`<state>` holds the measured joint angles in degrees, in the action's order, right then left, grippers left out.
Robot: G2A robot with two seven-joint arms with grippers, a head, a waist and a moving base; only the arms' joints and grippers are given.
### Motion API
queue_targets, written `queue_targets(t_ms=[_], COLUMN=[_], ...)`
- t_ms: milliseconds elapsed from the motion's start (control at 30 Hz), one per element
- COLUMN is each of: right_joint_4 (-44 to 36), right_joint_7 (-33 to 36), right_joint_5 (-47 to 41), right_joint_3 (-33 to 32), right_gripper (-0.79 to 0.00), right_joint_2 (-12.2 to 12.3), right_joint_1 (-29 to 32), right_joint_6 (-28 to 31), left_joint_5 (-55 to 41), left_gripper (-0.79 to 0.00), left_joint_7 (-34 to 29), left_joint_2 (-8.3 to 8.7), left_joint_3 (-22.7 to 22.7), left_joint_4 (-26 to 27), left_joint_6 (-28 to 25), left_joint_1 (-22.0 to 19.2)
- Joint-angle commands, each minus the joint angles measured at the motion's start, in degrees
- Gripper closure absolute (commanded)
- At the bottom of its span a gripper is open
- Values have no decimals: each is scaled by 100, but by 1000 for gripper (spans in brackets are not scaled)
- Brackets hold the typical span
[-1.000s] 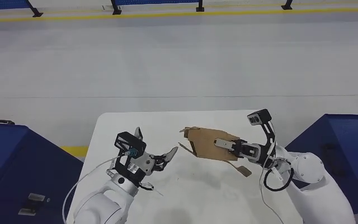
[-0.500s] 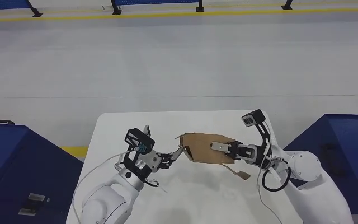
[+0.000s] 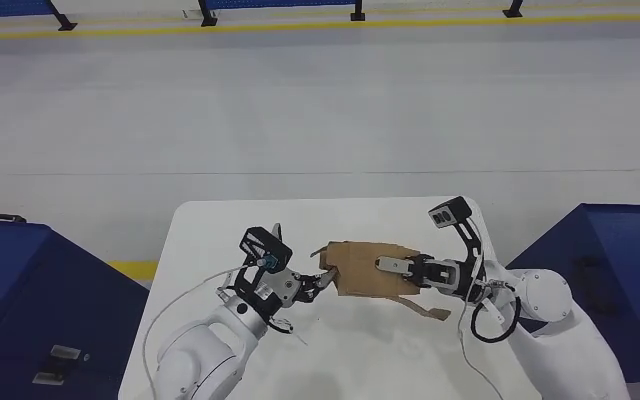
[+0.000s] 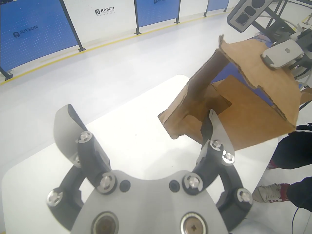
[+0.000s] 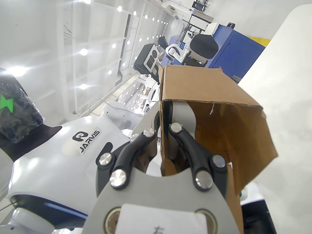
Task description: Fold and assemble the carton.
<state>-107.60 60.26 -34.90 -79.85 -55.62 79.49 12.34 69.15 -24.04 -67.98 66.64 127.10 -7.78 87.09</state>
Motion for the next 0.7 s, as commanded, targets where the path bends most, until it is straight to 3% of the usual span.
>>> queue_targets(t_ms=[0, 300, 667], right_joint_4=[104, 549, 1189], right_joint_7=[37, 305, 980], right_joint_5=[-141, -679, -1796], right_joint_3=[78, 300, 239], right_gripper=[0, 0, 0], right_joint_2=[-13, -61, -92], right_joint_1=[-61, -364, -655], right_joint_6=[-114, -464, -1059], left_joint_5=[-8, -79, -79], left_gripper=[-785, -785, -785], left_joint_7=[26, 157, 529], left_joint_2=[-4, -9, 55], left_joint_3=[-39, -26, 641], left_joint_4=[-2, -18, 558], left_joint_6=[-51, -159, -25], left_joint_1=[-20, -26, 614])
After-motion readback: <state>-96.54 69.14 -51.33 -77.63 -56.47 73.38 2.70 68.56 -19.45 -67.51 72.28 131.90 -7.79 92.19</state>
